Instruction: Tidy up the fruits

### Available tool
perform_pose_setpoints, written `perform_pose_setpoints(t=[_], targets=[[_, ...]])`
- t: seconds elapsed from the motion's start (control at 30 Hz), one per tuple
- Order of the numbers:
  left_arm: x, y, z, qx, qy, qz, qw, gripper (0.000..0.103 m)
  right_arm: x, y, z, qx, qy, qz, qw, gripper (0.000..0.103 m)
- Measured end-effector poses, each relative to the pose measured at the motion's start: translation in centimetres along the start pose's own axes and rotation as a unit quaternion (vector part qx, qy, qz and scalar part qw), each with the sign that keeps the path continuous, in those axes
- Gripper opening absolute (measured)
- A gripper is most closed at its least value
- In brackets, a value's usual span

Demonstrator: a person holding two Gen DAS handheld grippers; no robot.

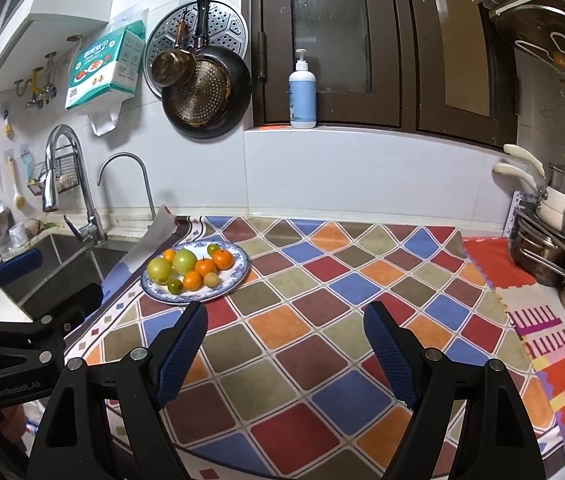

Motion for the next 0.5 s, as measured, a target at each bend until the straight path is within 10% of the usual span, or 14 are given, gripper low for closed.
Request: perform_pose_setpoints(t=[0.5], targets=[[0.4, -1.2, 0.0, 0.01, 0.003, 0.023, 0.9997, 0.103, 0.5, -0.5, -0.2, 0.0, -0.004, 0.023, 1.0, 0.081]])
Point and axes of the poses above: each gripper's, at about its wrist camera, not at the fingertips, and y roughly against the way its jaws point, z to its left, x to its underside, the point moved 1 cm from there along -y, roughly the way its jaws point, and after that the axes turned 4 degrees about -y, right-handed, at the moved point
